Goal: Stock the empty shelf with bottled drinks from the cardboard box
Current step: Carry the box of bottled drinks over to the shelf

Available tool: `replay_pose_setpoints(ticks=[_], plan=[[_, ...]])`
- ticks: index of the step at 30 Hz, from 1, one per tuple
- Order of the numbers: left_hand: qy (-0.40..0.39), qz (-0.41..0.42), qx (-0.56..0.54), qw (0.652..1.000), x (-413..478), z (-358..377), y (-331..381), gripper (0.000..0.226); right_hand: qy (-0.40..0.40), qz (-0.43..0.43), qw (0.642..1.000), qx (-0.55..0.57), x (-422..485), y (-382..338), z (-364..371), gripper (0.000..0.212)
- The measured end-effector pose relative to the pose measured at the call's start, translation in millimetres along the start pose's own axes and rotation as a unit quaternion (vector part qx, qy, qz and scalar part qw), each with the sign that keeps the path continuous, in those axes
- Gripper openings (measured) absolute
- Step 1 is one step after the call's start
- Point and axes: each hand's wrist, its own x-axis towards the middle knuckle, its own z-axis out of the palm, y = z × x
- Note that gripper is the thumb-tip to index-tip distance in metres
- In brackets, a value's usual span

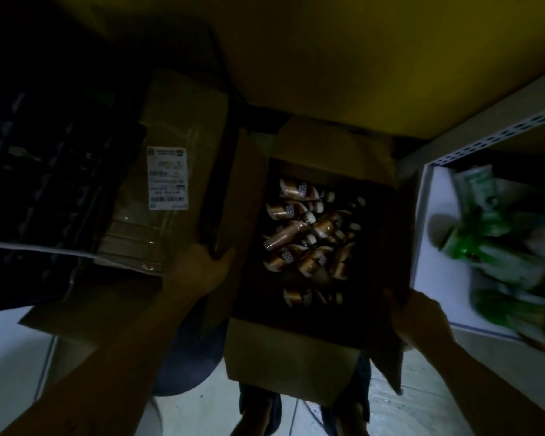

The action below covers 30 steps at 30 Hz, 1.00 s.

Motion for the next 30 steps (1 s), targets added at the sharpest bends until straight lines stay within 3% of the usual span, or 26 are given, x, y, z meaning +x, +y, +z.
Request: replay_pose_setpoints(ticks=[3,6,8,14,19,24,30], plan=[[0.002,0.017,0.098,0.995,3,6,14,0.056,0.019,-0.019,1.000,-0.002,-1,-2,-3,0.036],[0.023,0.085,0.222,0.971,-6,4,31,0.046,0.045,-0.046,0.998,-0.023,-4,-1,-9,0.043],[0.047,0.114,0.245,0.962,-20,-7,46,0.041,0.065,-0.061,0.996,-0.028,-12,-4,-23,0.046],[0.053,0.123,0.229,0.964,-94,-69,78,0.040,0.091,-0.052,0.993,-0.060,-76,-14,-98,0.035],[0.058,0.111,0.254,0.959,-204,-146,103,0.041,0.121,-0.076,0.988,-0.061,-182,-40,-170,0.038],[0.058,0.138,0.231,0.961,-317,-239,131,0.029,0.147,-0.105,0.981,-0.075,-306,-71,-251,0.033],[0.160,0.169,0.179,0.956,-469,-342,145,0.025,0.216,-0.175,0.953,-0.117,-469,-108,-358,0.026]])
